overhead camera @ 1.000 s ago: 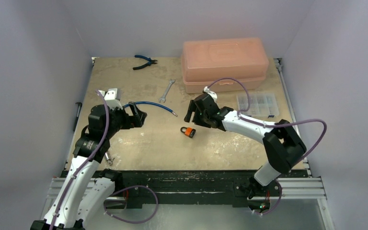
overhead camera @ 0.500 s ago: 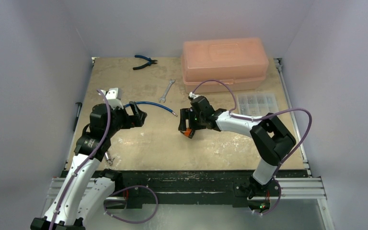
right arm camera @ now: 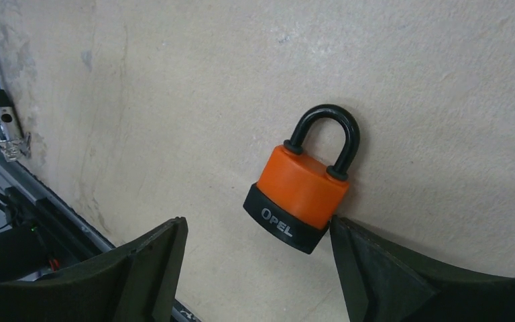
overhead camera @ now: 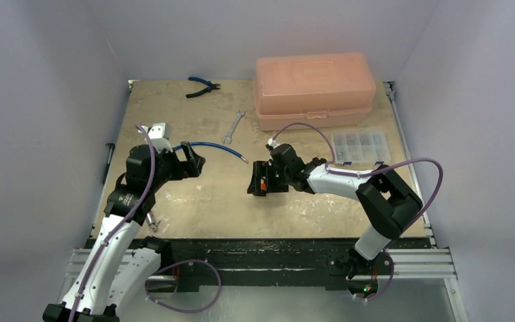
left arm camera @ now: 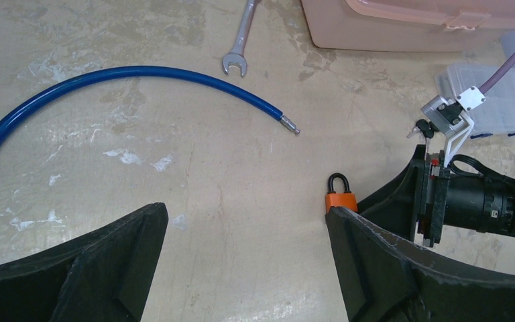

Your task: Unlock with the key

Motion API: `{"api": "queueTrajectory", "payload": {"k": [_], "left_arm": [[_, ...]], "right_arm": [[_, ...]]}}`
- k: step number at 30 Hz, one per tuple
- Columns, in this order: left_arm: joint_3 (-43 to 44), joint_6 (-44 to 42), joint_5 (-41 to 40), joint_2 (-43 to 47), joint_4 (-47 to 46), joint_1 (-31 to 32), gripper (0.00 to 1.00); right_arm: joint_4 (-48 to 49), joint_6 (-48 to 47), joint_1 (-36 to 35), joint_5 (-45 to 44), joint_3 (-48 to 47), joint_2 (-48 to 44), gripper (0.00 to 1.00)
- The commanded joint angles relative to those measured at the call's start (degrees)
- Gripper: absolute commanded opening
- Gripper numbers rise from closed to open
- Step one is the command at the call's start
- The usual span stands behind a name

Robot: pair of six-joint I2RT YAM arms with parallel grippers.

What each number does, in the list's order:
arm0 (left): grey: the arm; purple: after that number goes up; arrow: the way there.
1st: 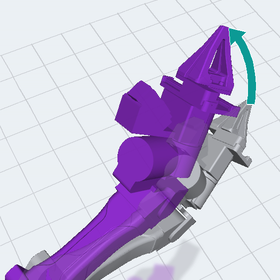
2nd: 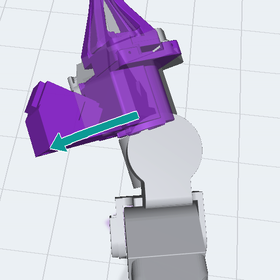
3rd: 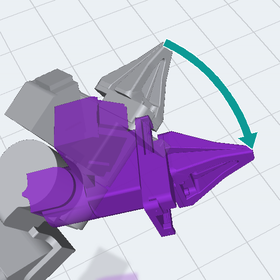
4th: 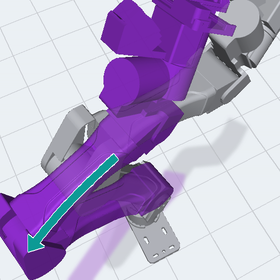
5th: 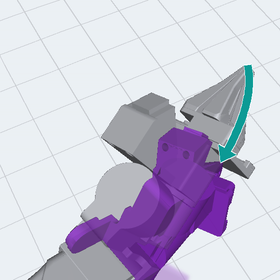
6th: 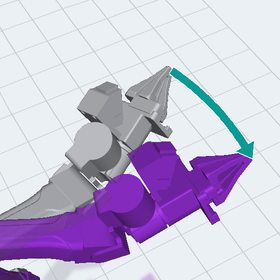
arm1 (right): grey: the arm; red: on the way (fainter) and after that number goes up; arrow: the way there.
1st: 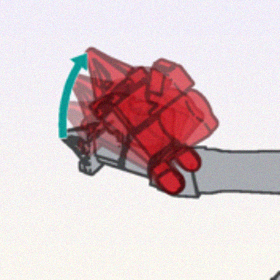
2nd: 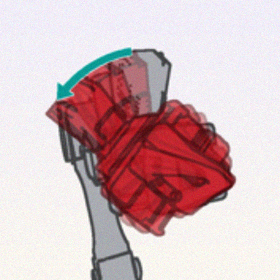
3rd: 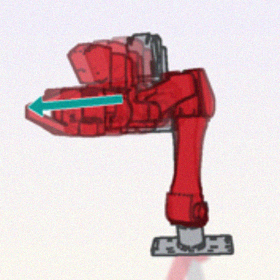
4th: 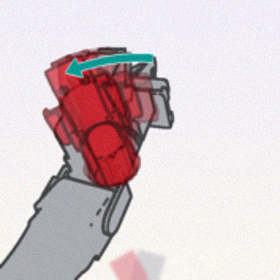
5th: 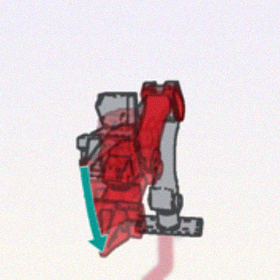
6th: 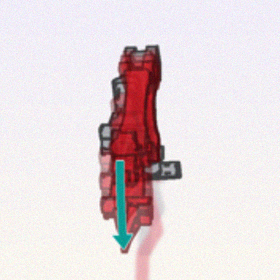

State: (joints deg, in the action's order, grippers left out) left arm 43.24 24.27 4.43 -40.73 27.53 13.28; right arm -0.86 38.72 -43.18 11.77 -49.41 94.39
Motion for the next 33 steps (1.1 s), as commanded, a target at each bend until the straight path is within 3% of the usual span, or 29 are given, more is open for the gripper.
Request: {"api": "queueTrajectory", "payload": {"k": [1, 8, 16, 24, 29, 33], "left_arm": [[1.40, -0.63, -0.43, 0.26, -0.99, 0.17, 0.96], [1.40, -0.59, -0.56, 0.39, -0.94, 0.17, 0.96], [1.41, -0.58, -0.56, 0.51, -1.01, 0.17, 0.96], [1.41, -0.70, -0.47, 0.52, -0.99, 0.17, 0.96], [1.41, -0.60, -0.60, 0.82, -0.90, 0.17, 0.96], [1.40, -0.62, -0.73, 0.85, -0.91, 0.17, 0.96]], "right_arm": [[-4.96, 2.53, -0.80, -5.11, -3.06, -0.59, 0.86], [-13.37, 3.03, -3.40, -11.57, -5.78, -2.80, 0.85], [-15.68, 6.09, -6.60, -16.43, -3.95, -7.90, 0.82], [-28.67, 8.04, -6.41, -35.55, -13.56, -6.61, 0.84], [-36.52, 10.52, -3.49, -44.92, -18.86, -4.14, 0.88], [-39.81, 11.95, 3.18, -45.21, -21.50, -1.98, 0.87]]}}
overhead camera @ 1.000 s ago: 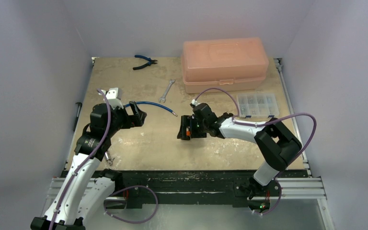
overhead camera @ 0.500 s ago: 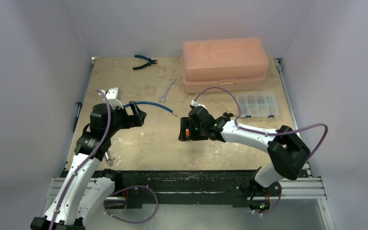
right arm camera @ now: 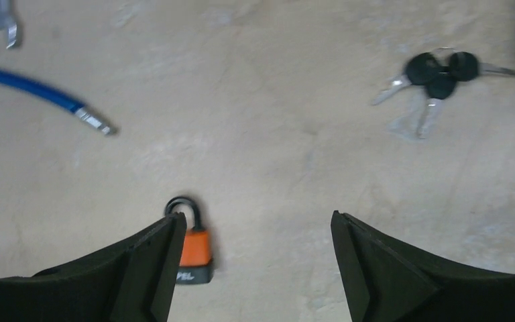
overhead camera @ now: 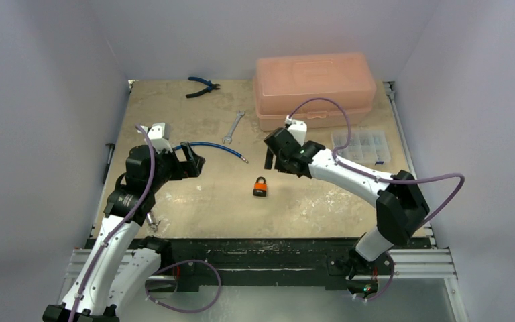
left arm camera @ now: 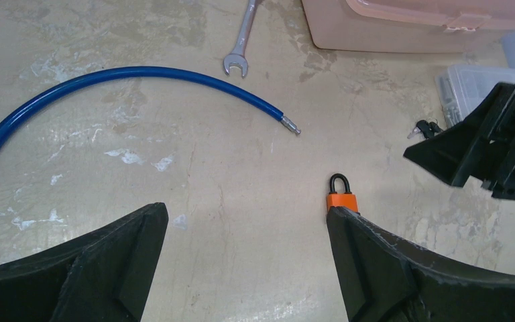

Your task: Unlock with the key

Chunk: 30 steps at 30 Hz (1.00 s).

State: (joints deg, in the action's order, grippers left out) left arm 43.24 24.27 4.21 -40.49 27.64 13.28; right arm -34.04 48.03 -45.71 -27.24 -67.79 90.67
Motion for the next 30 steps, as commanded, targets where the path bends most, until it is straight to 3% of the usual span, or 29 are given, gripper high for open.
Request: {"api": "queueTrajectory", "payload": {"k": [1, 14, 30], "left_arm": [[1.47, -0.63, -0.52, 0.59, -1.02, 0.17, 0.96], [1.49, -0.71, -0.69, 0.17, -1.01, 0.17, 0.96], [1.49, -0.72, -0.69, -0.58, -1.10, -0.09, 0.96]], "right_arm": [[-6.75, 2.42, 7.32, -5.77, -3.40, 2.34, 0.86], [-6.13, -1.91, 18.58, -5.01, -9.23, 12.56, 0.82], [-2.82, -3.42, 22.92, -3.30, -10.20, 20.13, 0.72]]}}
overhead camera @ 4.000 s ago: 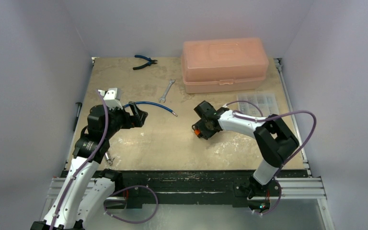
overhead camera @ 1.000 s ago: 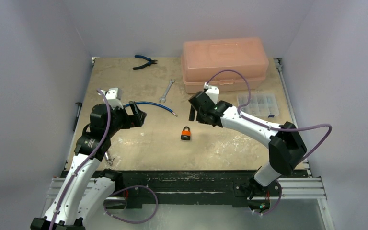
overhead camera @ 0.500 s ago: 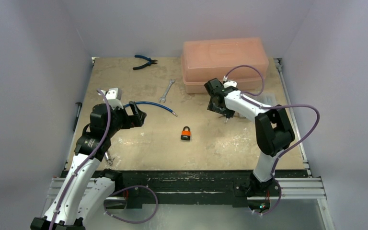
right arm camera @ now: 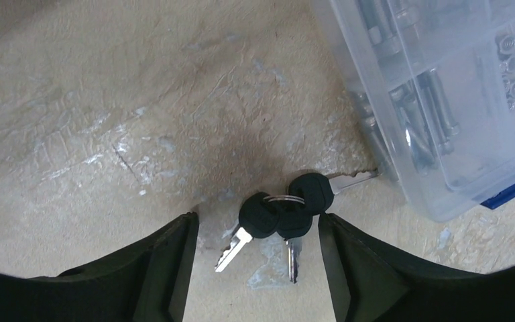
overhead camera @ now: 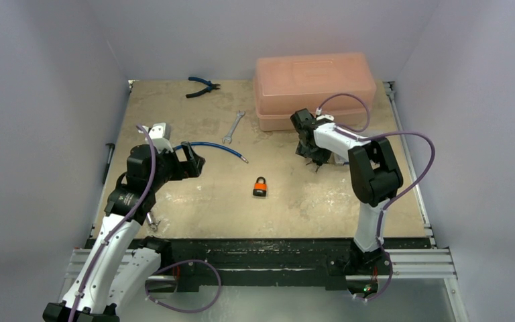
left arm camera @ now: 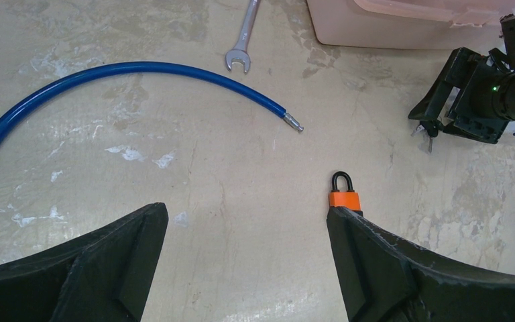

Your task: Unlock with the key

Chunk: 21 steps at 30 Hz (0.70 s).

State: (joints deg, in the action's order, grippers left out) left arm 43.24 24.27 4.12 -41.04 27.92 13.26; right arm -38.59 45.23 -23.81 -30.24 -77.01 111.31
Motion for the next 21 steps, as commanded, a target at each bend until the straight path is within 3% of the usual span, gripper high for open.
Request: {"api": "queueTrajectory", "payload": {"k": [1, 10, 15, 19, 21], "left_arm": [[1.54, -0.72, -0.60, -0.03, -1.41, -0.15, 0.96], [1.49, -0.72, -0.52, -0.21, -1.51, -0.42, 0.96], [1.54, -0.67, -0.52, -0.27, -1.50, -0.42, 0.96], [1.49, -0.67, -0.56, -0.21, -1.38, -0.42, 0.96], [1.49, -0.72, -0.60, -0.14, -1.38, -0.42, 0.96]], "right_arm": [[2.07, -0.65, 1.17, -0.15, -0.69, -0.36, 0.71], [6.10, -0.43, 1.51, 1.51, 3.96, -0.18, 0.57], [7.15, -0.28, 1.57, 2.53, 5.27, 0.07, 0.38], [6.96, 0.52, 1.50, 2.25, 6.00, -0.20, 0.37], [7.00, 0.79, 1.52, 2.43, 6.62, -0.65, 0.32]]}}
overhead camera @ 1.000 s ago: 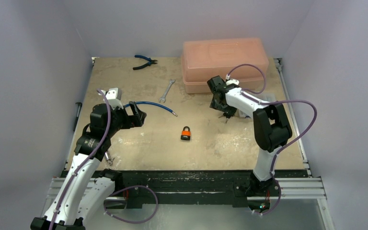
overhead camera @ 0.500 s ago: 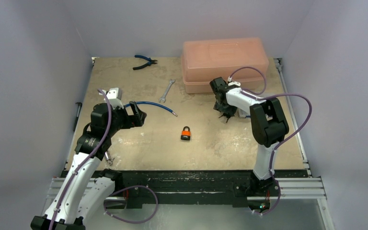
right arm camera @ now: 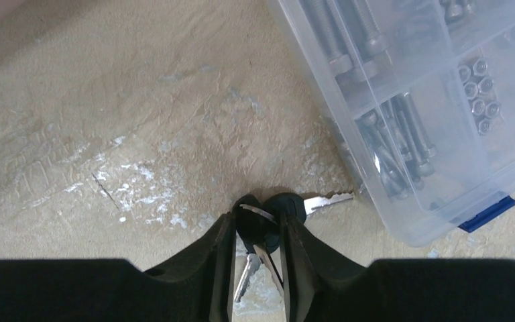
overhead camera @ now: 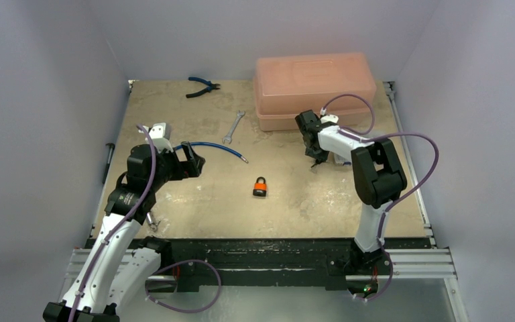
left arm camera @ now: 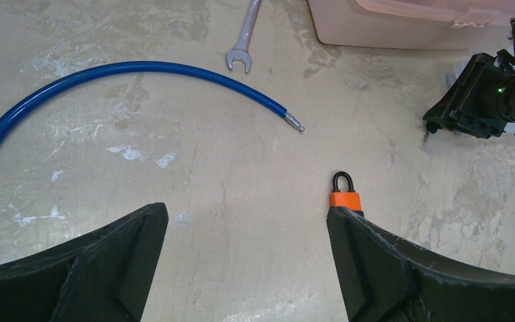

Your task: Unlock with the key

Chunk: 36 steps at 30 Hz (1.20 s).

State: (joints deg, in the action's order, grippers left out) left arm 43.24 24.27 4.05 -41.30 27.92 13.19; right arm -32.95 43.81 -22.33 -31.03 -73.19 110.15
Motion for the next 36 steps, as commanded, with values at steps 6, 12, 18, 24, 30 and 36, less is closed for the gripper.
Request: {"api": "queueTrajectory", "payload": {"k": [6, 12, 18, 24, 30, 36], "left_arm": [[1.49, -0.70, -0.41, 0.03, -1.53, -0.36, 0.96], [1.49, -0.72, -0.36, 0.01, -1.49, -0.36, 0.96], [1.49, -0.70, -0.45, -0.14, -1.41, -0.36, 0.96], [1.49, -0.71, -0.45, -0.36, -1.47, -0.40, 0.96], [1.49, -0.72, -0.52, -0.38, -1.47, -0.45, 0.96], [1.49, -0.59, -0.54, -0.14, -1.52, -0.45, 0.96]], "right_arm": [[1.33, 2.33, 0.02, 4.41, 3.74, -1.03, 0.14], [0.94, 2.42, 0.09, 5.13, 3.58, -1.83, 0.07], [0.58, 2.24, 0.05, 6.28, 3.18, -2.29, 0.00], [-1.77, 2.39, 0.00, 6.12, 2.84, -5.29, 0.00], [-3.65, 1.92, -0.70, 8.92, 5.03, -11.51, 0.00], [-4.31, 0.85, -2.85, 12.61, 10.41, -16.09, 0.00]]}}
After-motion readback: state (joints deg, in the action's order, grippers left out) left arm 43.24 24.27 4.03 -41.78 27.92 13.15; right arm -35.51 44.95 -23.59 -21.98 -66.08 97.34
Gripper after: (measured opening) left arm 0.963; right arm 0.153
